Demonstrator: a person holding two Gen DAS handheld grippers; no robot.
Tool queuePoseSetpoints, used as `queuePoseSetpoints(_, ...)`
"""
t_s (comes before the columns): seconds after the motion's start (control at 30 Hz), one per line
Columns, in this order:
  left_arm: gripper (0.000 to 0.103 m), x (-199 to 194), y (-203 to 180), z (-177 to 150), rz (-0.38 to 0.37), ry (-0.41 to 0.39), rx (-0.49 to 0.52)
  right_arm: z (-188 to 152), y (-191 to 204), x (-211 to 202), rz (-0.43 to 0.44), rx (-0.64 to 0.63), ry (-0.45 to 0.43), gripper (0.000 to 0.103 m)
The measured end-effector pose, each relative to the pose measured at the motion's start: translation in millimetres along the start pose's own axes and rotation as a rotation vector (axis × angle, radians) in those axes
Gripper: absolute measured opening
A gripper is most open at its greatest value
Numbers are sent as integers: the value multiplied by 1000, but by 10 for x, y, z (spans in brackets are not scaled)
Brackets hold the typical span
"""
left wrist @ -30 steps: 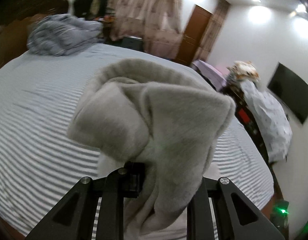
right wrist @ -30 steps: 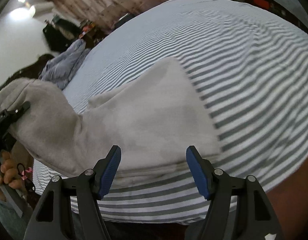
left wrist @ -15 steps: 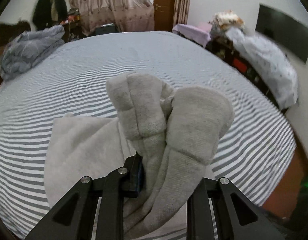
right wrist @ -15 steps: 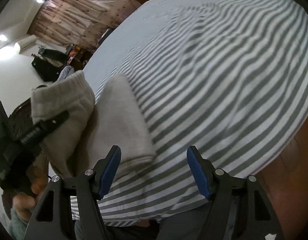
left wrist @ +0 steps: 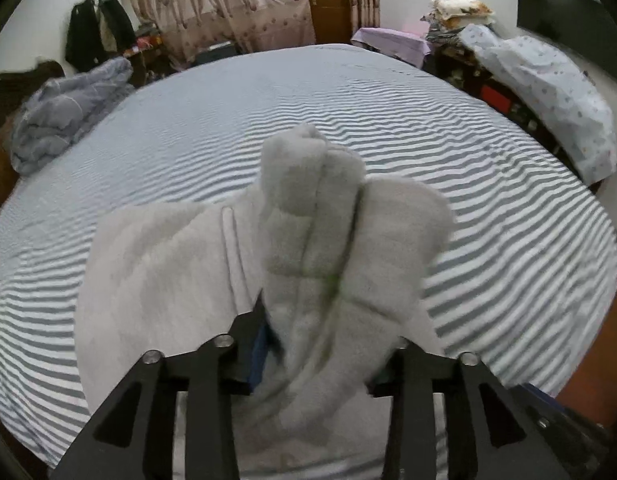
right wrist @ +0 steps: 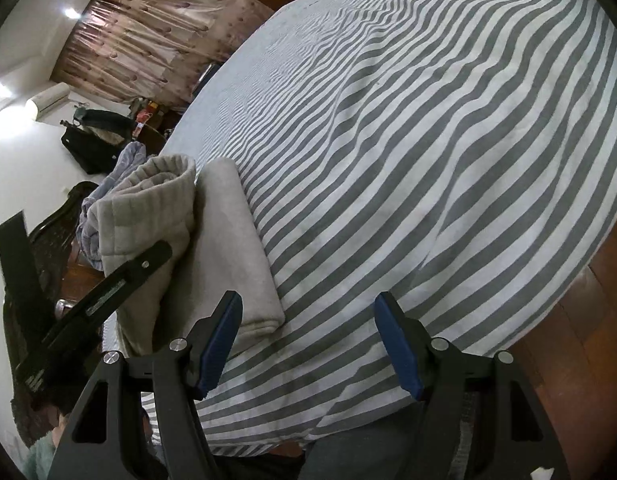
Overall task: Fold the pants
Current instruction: 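Fold the lifted edge over the pants with the left gripper and release, then grasp the folded pants end with the right gripper and lift it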
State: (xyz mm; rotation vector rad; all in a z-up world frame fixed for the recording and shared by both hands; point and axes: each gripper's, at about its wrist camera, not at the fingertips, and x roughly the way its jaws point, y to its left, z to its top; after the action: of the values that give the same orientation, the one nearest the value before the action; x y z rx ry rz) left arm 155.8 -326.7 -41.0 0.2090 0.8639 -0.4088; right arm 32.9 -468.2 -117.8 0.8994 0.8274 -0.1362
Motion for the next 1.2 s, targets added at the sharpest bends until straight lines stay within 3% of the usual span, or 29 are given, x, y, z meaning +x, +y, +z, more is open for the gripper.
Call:
queuePoseSetpoints(0.03,67,-78,18,-26,-84,-9,-24,-8,-23,-22,-1,1,-2,67)
queuePoseSetpoints(0.13,70,-337,9,-102,-152,-79,-5,1,22,-68,-12,-13,-8,67)
queuePoseSetpoints(0.23,70,-510,132,-147,-186,-94,-1,-1,141,-112,-21,-52,-17,67)
queuePoseSetpoints(0.33,71,-598,390,-181,-166,-87,-48,-12,275,-113,-12,-82,-16,67)
queuePoseSetpoints(0.5,71,-653,1052,-337,-59,-75,-161,-89,613,-19,50,-169,20,67)
queuePoseSetpoints(0.67,71,-588,1477,-557,43,-48,-203,-97,953,148,98,-236,65,67)
queuePoseSetpoints(0.97,71,-371,1784,-865,31,5,-260,-134,983,510,53,-187,138,72)
queuePoseSetpoints(1.1,71,-327,1815,-868,14,11,-258,23,1076,654,53,-163,123,76)
queuePoseSetpoints(1.2,71,-285,1810,-881,8,15,-260,133,1166,825,4,-140,125,79)
